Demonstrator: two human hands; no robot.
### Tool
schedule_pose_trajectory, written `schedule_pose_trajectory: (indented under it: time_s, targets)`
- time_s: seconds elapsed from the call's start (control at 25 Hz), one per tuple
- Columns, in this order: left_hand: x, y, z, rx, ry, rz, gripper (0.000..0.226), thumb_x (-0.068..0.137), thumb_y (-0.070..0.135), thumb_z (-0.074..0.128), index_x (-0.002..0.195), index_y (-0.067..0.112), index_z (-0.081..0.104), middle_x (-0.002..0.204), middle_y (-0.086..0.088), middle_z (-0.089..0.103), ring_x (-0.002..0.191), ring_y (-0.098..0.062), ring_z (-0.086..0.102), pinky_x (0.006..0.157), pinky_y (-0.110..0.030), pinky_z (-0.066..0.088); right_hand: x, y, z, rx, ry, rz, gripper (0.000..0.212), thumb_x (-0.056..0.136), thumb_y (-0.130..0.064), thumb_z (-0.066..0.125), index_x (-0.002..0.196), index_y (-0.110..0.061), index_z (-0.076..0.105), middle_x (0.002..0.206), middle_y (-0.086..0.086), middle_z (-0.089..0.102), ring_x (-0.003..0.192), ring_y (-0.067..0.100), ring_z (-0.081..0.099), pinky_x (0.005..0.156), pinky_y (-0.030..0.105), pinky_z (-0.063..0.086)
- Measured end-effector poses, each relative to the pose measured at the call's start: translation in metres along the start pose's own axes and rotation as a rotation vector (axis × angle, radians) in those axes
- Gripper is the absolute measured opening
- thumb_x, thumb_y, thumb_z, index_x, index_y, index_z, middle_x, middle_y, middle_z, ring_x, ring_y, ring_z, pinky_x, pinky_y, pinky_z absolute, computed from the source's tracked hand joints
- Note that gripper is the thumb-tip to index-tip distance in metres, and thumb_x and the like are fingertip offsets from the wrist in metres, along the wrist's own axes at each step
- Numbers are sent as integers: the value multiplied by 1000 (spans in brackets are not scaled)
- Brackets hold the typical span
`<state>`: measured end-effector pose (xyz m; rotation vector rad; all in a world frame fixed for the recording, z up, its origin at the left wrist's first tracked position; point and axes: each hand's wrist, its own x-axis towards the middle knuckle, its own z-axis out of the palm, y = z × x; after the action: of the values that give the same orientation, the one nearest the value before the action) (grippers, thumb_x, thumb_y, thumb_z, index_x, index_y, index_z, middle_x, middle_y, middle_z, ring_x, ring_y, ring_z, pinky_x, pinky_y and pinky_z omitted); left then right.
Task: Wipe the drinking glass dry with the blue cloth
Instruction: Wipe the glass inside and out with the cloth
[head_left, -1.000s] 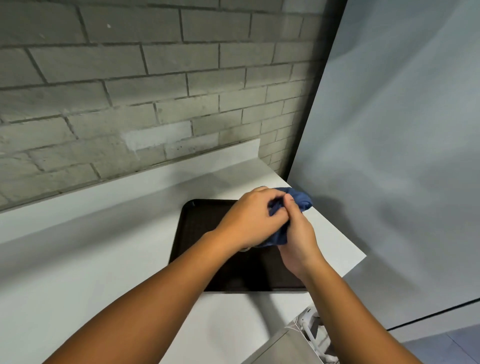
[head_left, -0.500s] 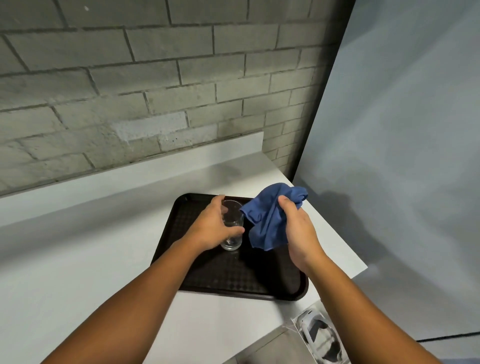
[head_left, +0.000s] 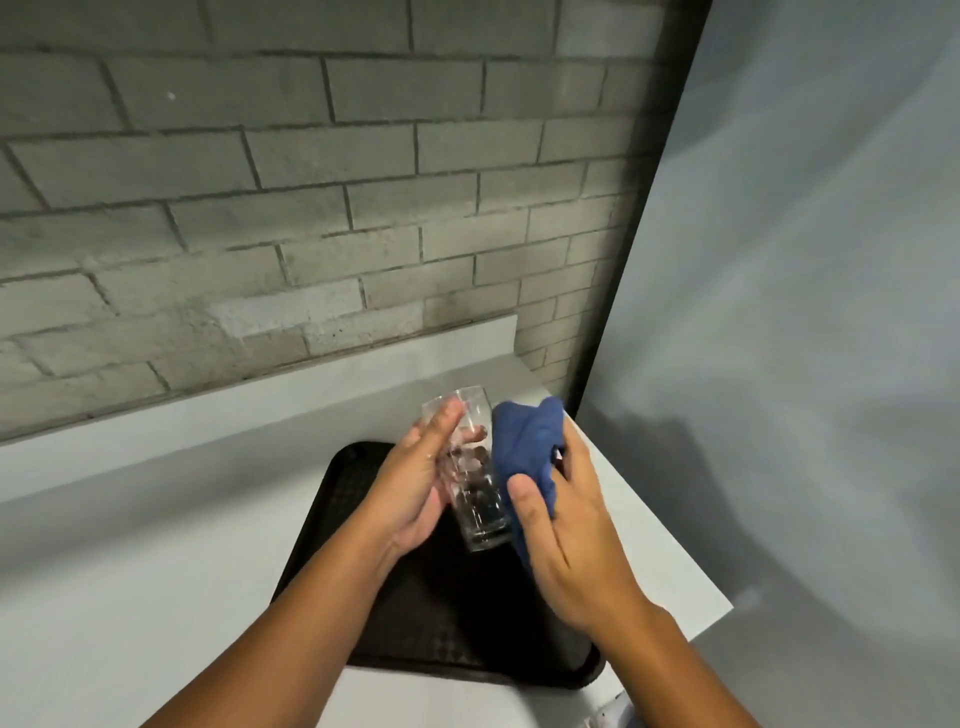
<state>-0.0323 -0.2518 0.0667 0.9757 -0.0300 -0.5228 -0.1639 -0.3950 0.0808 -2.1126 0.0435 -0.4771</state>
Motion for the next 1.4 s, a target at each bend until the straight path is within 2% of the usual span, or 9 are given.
schedule_pose_trajectory:
  time_s: [0.2,0.44,0.6,0.72,0.84,1.0,1.2,1.28,1.4]
  targets:
    - [-4,-10,46,-24,30,-80,49,102,38,77,136,2,72,119,-28,83,95,-38,82,87,-48,67,20,-7,-10,60,-4,30,67,114,-46,40,172,-48,4,155,-63,28,143,-31,35,114,-1,32]
    - [-9,-15,60,-15,-2,-76,30,104,7,70,132,4,81,125,-22,83,102,-30,84,82,-37,71,12,-12,-8,38,-43,-79,53,114,-21,53,155,-53,42,178,-23,23,169,0,8,137,22,12]
    - [3,-8,64,4,85,-146,53,113,42,62,145,1,68,142,-32,73,131,-48,70,115,-62,53,24,-22,-10,216,40,101,50,114,-12,52,149,-48,47,173,-20,35,164,-4,23,137,27,18]
    - [6,-9,61,9,120,-129,49,112,48,58,125,4,75,109,-21,82,92,-32,81,88,-45,65,14,-21,-1,59,19,26,50,113,-27,50,159,-45,43,175,-18,34,166,-4,21,135,20,18]
    - [3,-13,57,30,90,-108,52,101,56,74,124,9,75,95,-17,86,73,-28,84,64,-39,68,33,-14,-14,239,111,243,33,115,-19,50,138,-25,73,147,5,74,140,22,67,125,48,46]
    - [5,-9,51,16,42,-70,36,102,38,75,118,6,80,104,-23,85,83,-32,85,69,-39,69,21,-31,-6,101,38,96,48,112,-28,50,160,-31,52,172,-11,46,162,-1,35,134,23,25]
    - [-3,-3,54,8,-19,-108,87,75,65,92,134,2,79,115,-23,83,92,-33,83,86,-45,68,32,-40,-10,264,134,245,28,112,-27,52,125,-28,77,135,-5,79,126,4,69,116,41,52]
    - [-4,0,55,-36,-51,-131,79,69,55,98,129,5,83,128,-28,79,106,-38,78,105,-53,60,25,-44,-7,203,72,158,40,111,-27,51,149,-35,62,163,-9,58,155,3,49,130,28,36]
    - [-2,-2,53,17,18,-153,60,92,64,78,117,10,88,111,-23,84,92,-33,83,86,-47,67,30,-31,-11,282,150,221,29,115,-22,50,132,-20,73,133,9,80,127,27,74,119,54,51]
